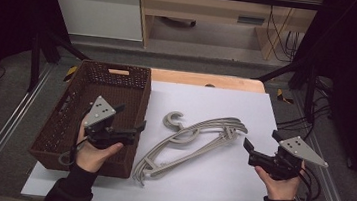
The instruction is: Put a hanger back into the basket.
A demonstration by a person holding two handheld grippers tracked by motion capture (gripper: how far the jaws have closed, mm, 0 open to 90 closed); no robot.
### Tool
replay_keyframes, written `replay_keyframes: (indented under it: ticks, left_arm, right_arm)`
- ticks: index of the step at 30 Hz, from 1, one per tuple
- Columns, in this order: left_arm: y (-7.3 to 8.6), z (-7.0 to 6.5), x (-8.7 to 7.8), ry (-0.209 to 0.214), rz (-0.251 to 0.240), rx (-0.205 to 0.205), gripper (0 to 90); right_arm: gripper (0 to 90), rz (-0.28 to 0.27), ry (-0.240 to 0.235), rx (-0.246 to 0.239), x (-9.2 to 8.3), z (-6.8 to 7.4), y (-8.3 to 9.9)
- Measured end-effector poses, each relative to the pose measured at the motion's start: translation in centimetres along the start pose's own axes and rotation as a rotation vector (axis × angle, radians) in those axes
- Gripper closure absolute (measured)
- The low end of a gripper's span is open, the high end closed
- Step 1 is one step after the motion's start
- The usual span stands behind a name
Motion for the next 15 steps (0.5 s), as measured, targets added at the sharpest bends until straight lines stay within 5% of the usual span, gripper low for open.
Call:
replay_keyframes:
  ticks: [6,15]
  left_arm:
    - [-0.6,-2.4,2.8,0.016,0.046,0.037,17.4]
    - [0.1,-5.7,8.5,0.048,0.177,0.069,21.8]
  right_arm:
    - [6.5,0.005,-0.005,-0.001,0.0,0.1,0.0]
    - [6.9,0.002,-0.006,0.001,-0.2,0.0,0.0]
Point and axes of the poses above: each handheld gripper's, and its own axes: x roughly forward along the jaws, y roughly out of its underside, z roughly to its left, the point moved 3 cm from there along x, roughly forward along the jaws, and after that the axes turned 10 degrees about z, right-handed, at the moved point
